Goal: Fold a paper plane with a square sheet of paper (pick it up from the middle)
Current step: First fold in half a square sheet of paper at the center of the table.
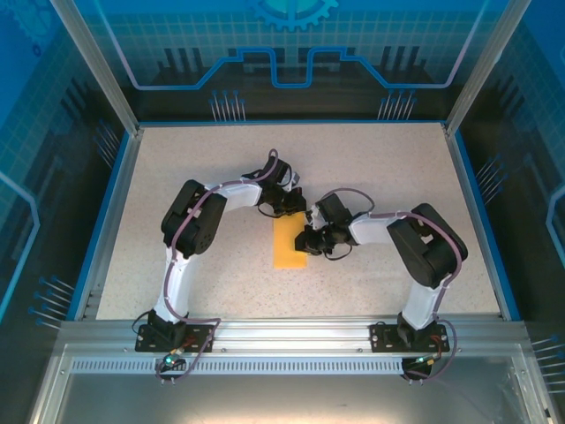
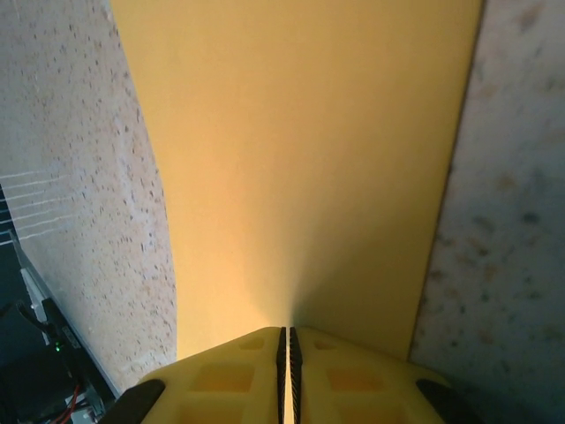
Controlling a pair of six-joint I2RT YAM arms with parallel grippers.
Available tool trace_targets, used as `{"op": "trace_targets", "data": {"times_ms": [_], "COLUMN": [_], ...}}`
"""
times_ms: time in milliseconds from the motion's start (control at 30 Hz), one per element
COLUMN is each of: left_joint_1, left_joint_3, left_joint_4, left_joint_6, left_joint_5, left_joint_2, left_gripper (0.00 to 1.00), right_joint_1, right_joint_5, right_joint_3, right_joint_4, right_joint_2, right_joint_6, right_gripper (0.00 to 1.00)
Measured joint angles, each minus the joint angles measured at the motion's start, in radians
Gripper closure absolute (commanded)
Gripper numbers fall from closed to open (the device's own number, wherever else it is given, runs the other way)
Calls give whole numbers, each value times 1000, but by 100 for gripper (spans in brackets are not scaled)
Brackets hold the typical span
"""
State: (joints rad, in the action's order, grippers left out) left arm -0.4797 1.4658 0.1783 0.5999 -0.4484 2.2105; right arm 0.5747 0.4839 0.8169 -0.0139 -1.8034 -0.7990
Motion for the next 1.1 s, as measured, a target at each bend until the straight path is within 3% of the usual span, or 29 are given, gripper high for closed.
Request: {"op": "trace_targets", "data": {"times_ms": [233, 567, 867, 1100], "left_joint_1": [-1, -4, 2, 43], "left_joint_3": [1, 26, 58, -79], "left_joint_4": [1, 41, 110, 106], "left_joint_6": [0, -8, -20, 23], "left_joint_5": [3, 18, 90, 183], "left_joint_2": [0, 0, -52, -269], "left_gripper": [100, 100, 75, 53], "right_joint_1": [32, 81, 79, 70], "right_joint_5": [-1, -24, -198, -320], "right_joint_3": [-70, -150, -53, 149], "right_joint_4": [-45, 57, 146, 233], "right_joint_2": [49, 176, 286, 154], "right_joint_6": [-26, -40, -15, 57], "right_gripper": [86, 84, 80, 75]}}
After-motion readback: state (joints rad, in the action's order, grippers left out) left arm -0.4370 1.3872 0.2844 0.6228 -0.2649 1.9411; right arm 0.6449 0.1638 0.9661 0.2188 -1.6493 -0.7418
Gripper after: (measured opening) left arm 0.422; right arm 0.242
